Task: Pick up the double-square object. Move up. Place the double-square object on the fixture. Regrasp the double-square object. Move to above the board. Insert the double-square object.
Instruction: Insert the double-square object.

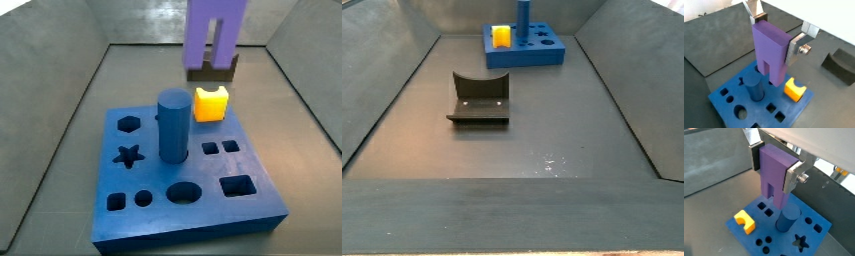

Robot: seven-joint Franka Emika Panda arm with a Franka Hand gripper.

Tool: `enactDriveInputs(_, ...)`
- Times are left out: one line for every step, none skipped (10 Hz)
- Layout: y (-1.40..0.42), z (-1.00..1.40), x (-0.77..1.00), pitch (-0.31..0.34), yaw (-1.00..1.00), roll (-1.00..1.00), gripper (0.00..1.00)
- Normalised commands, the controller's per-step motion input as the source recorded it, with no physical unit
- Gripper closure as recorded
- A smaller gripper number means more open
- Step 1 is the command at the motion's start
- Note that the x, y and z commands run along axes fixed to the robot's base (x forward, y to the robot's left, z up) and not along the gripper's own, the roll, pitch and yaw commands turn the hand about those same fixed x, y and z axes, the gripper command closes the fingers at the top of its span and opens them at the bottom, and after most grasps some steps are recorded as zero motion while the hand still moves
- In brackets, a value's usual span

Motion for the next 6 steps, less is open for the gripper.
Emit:
enactDriveInputs(-0.35,-0.45,0.95,0.124,0.00,0.19,1.00)
enactDriveInputs(-0.32,-0.41,0.98,0.116,0.00,0.22,1.00)
enactDriveInputs(-0.27,-0.38,0.99,0.111,0.03,0.22,1.00)
enactDriveInputs(-0.19,-0.29,1.00,0.129,0.05,0.25,1.00)
enactDriveInputs(-0.10,-0.17,0.97,0.171,0.09,0.28,1.00)
enactDriveInputs(-0.08,-0.31,0.85,0.163,0.29,0.25,1.00)
